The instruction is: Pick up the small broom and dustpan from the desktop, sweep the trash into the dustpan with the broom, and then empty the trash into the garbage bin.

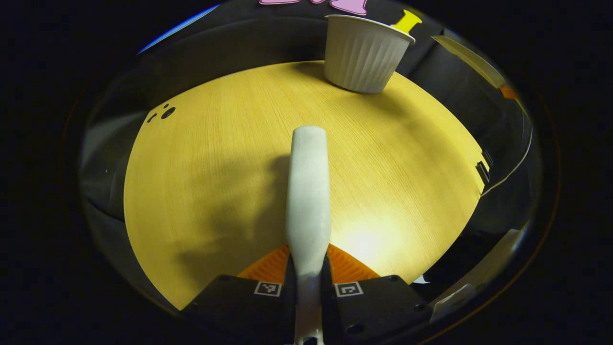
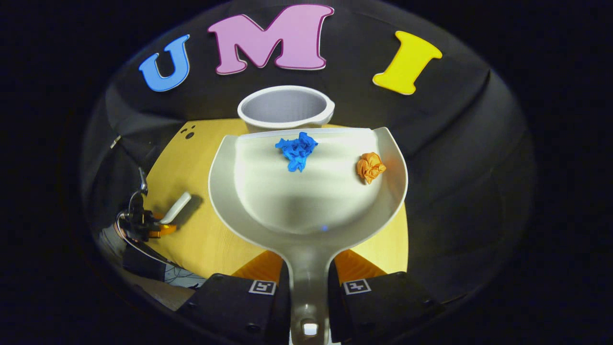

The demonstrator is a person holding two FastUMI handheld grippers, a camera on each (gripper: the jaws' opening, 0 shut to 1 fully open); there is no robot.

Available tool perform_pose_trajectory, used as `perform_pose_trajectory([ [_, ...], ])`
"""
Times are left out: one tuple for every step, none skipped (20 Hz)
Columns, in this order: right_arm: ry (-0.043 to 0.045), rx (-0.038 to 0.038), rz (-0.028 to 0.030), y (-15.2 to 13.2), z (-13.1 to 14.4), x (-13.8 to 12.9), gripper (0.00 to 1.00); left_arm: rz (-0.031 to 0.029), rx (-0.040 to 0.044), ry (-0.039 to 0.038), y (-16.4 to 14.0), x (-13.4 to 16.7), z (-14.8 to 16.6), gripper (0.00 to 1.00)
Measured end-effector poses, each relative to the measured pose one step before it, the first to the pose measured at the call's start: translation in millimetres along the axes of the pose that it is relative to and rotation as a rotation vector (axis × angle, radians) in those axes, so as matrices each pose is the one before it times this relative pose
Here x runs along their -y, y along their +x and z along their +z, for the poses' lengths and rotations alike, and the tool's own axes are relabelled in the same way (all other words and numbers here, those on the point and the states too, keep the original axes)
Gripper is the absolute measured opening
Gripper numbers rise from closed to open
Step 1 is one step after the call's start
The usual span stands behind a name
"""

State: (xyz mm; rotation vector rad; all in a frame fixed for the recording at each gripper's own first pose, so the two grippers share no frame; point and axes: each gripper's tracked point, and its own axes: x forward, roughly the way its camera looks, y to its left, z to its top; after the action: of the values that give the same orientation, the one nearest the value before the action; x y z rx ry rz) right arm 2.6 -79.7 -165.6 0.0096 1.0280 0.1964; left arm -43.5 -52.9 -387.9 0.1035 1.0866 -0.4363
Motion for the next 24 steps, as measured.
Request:
perform_pose_trajectory([
  [-0.01074,0.01213,-0.01594,-0.43,15.59,8.8,0.36,-0.00281,0.00487,-0.00458,-1.15,-1.31,-2.0,0.26],
  [-0.01406,0.00126,-0.01441,1.51,15.3,8.08,0.36,-0.00136,0.00182,-0.00451,-1.19,-0.56,-1.66,0.29],
  [-0.01826,0.00366,-0.01527,1.51,10.49,5.01,0.36,0.00018,0.00279,-0.00113,-0.26,-0.05,-0.46,0.26],
  [-0.01513,-0.00448,-0.01418,2.83,12.33,5.47,0.36,-0.0002,0.00188,-0.0016,-0.65,-0.15,-0.17,0.26],
  [-0.01566,-0.01022,-0.01046,4.7,12.5,5.34,0.31,-0.00214,0.0014,-0.0023,-0.68,-1.22,-2.28,0.26],
  [-0.01463,-0.00175,-0.01434,5.59,14.64,4.95,0.36,-0.00014,0.00208,-0.00396,-0.8,-0.73,-2.23,0.26],
  [-0.01563,-0.00878,-0.01265,4.96,11.68,3.51,0.36,-0.00088,0.00093,-0.00529,-0.51,-1.17,-1.21,0.26],
  [-0.02133,-0.00928,-0.01161,6.56,9.1,0.4,0.36,-0.00134,0.0032,-0.00639,-0.62,-0.59,-1.71,0.26],
  [-0.02758,-0.00378,-0.01838,5.36,7.69,1.6,0.36,-0.00186,0.00083,-0.00722,-0.11,-1.3,-2.04,0.26],
  [-0.03433,-0.01449,-0.01755,6.24,6.74,2.19,0.36,-0.00103,-0.00121,-0.00839,0.62,-1.82,-2.53,0.26],
  [-0.03629,-0.01639,-0.0174,5.7,7.03,1.57,0.36,0.00062,-0.00211,-0.00456,-0.33,-1.95,-2.06,0.26],
  [-0.03649,-0.01632,-0.01268,5.55,6.8,0.95,0.36,0.00169,-0.00167,-0.00135,0.87,-3.0,-1.8,0.26],
  [-0.03908,-0.02783,-0.01022,4.9,5.48,0.64,0.36,0.00266,-0.00203,-0.00163,0.25,-2.62,-1.73,0.26],
  [-0.04652,-0.03419,-0.01079,5.17,4.88,2.03,0.36,0.00109,-0.00094,-0.00277,0.7,-1.82,-1.97,0.24],
  [-0.05007,-0.03349,-0.01682,4.4,5.9,3.54,0.36,-0.00027,0.00041,-0.00546,-0.42,-1.32,-0.91,0.26],
  [-0.05248,-0.03869,-0.01635,3.83,4.59,4.18,0.36,-0.00079,0.00049,-0.00754,0.86,-2.18,-0.53,0.26],
  [-0.04615,-0.03079,-0.01907,0.21,4.75,4.33,0.36,-0.0004,0.00176,-0.00634,0.23,-1.87,0.06,0.26],
  [-0.04184,-0.03064,-0.0106,1.28,5.13,3.7,0.36,-0.00085,0.00102,-0.00535,0.15,-0.79,0.1,0.26],
  [-0.03449,-0.02963,-0.0057,-0.49,2.99,1.85,0.36,-0.00277,0.00101,-0.00402,1.08,1.28,-0.44,0.26],
  [-0.02841,-0.02387,-0.01247,-1.42,3.6,3.73,0.36,-0.00252,0.00115,-0.00415,0.26,-0.45,0.46,0.26],
  [-0.0309,-0.0239,-0.01298,1.16,4.36,4.01,0.36,-0.00247,0.00045,-0.00237,1.14,0.04,0.09,0.26],
  [-0.02525,-0.01494,-0.01157,-1.19,4.64,3.78,0.36,-0.00146,0.00023,-0.00162,0.62,-0.13,-0.2,0.26],
  [-0.01225,-0.00673,0.00109,-1.19,2.37,-0.97,0.36,-0.00096,-0.00069,-0.00324,-0.09,-0.07,0.23,0.26],
  [0.00008,0.0007,0.00845,-1.8,4.05,-1.7,0.36,-0.00064,0.00058,-0.00294,0.02,0.33,0.33,0.26],
])
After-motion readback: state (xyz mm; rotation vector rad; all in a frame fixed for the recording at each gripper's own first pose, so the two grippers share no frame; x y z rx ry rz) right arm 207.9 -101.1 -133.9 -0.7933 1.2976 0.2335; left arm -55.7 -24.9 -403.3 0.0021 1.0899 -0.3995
